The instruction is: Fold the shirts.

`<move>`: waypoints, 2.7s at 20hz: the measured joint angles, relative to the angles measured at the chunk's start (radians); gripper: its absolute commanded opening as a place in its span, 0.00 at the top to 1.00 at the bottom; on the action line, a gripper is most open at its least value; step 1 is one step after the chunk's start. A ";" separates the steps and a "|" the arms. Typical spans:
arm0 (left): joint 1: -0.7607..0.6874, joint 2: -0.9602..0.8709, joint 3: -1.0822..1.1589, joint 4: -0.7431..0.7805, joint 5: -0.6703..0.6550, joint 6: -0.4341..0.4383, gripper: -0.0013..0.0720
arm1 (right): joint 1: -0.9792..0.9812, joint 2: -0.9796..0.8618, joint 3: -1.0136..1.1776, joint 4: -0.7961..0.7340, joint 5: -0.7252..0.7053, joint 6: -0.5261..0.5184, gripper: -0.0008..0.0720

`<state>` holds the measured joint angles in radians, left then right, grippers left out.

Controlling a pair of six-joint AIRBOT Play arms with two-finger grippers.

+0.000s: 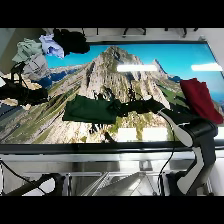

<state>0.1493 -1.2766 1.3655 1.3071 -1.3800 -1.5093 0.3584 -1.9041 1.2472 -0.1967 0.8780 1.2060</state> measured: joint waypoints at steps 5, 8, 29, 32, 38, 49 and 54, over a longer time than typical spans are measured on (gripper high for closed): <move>0.000 0.000 0.000 0.000 0.000 0.000 0.96 | 0.018 0.017 0.004 0.019 -0.051 -0.047 0.95; 0.000 0.000 0.000 0.000 0.000 0.004 0.97 | -0.030 0.135 -0.009 -0.047 -0.027 -0.032 0.95; -0.148 0.000 0.000 0.000 0.050 -0.027 0.96 | -0.668 0.397 0.381 -0.480 -0.088 0.092 0.95; -0.149 0.000 0.000 0.000 0.049 -0.046 0.97 | -0.691 0.259 0.601 -0.454 -0.085 0.067 0.95; -0.149 0.000 0.000 0.000 0.024 -0.070 0.97 | -0.763 0.112 0.814 -0.436 -0.135 0.048 0.95; -0.149 0.000 0.001 0.000 0.009 -0.106 0.96 | -0.946 0.074 0.820 -0.432 -0.012 0.000 0.95; -0.149 0.000 0.001 0.000 0.030 -0.106 0.96 | -1.020 0.077 0.800 -0.485 0.170 0.053 0.95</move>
<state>0.0002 -1.2766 1.3663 1.3075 -1.3502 -1.6157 -0.6613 -1.8275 2.0476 -0.6815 1.0477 1.2591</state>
